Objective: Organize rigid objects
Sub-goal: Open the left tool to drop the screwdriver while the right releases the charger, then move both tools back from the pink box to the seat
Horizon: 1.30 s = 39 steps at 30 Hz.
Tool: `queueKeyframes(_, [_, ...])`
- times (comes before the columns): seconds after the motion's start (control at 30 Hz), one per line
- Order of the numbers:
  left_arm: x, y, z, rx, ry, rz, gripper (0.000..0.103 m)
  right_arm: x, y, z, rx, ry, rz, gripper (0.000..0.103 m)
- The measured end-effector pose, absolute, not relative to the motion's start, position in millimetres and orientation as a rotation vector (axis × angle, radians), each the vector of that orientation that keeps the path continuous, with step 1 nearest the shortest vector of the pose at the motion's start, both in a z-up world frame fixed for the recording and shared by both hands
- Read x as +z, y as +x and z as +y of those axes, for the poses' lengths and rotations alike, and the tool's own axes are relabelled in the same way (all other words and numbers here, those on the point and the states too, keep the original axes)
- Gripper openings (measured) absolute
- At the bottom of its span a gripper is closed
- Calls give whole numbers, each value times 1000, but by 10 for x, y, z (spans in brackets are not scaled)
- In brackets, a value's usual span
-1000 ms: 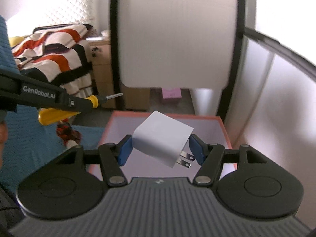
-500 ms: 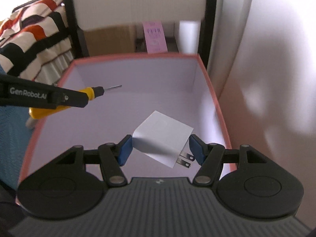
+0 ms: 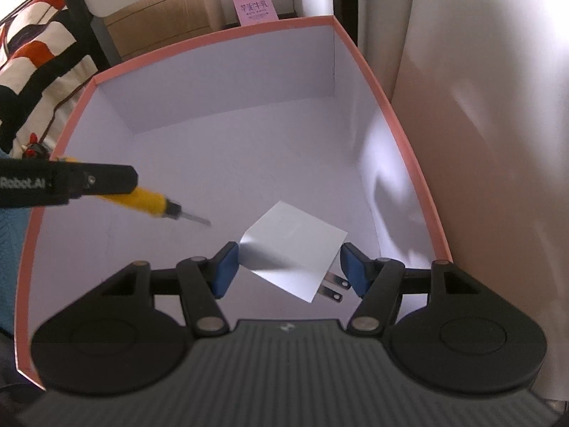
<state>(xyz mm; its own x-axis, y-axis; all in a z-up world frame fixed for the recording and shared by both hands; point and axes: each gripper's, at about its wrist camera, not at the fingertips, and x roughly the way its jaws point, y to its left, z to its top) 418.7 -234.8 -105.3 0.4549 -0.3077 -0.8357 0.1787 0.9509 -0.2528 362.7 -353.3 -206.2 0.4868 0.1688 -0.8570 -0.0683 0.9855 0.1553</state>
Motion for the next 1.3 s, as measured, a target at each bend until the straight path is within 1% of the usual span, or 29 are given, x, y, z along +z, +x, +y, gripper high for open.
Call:
queueKeyframes(0.03, [-1033, 4170, -2339, -304, -139, 1050, 23, -2040, 3665, -3555, 141, 103, 1051, 71])
queueKeyframes(0.1, [-983, 4138, -2312, -306, -148, 1036, 24, -1987, 3669, -3546, 133, 102, 1041, 74])
queueKeyframes(0.13, [-943, 4115, -2301, -308, -150, 1026, 27, -1964, 3680, -3564, 130, 105, 1034, 75])
queueKeyframes(0.37, [-578, 3757, -2203, -284, -81, 882, 28, -1598, 3507, -3570, 127, 124, 920, 75])
queueKeyframes(0.57, [-283, 3415, -1972, -284, -111, 795, 28, -1239, 3193, -3559, 152, 118, 780, 75])
queueKeyframes(0.73, [-84, 3143, -1777, -276, -152, 726, 28, -1045, 2923, -3427, 205, 114, 709, 75])
queueKeyframes(0.9, [10, 2796, -1556, -269, -227, 687, 28, -944, 2672, -3286, 233, 117, 661, 75])
queueKeyframes(1.3, [246, 2063, -1004, -226, -260, 621, 28, -768, 2200, -2791, 275, 116, 592, 75])
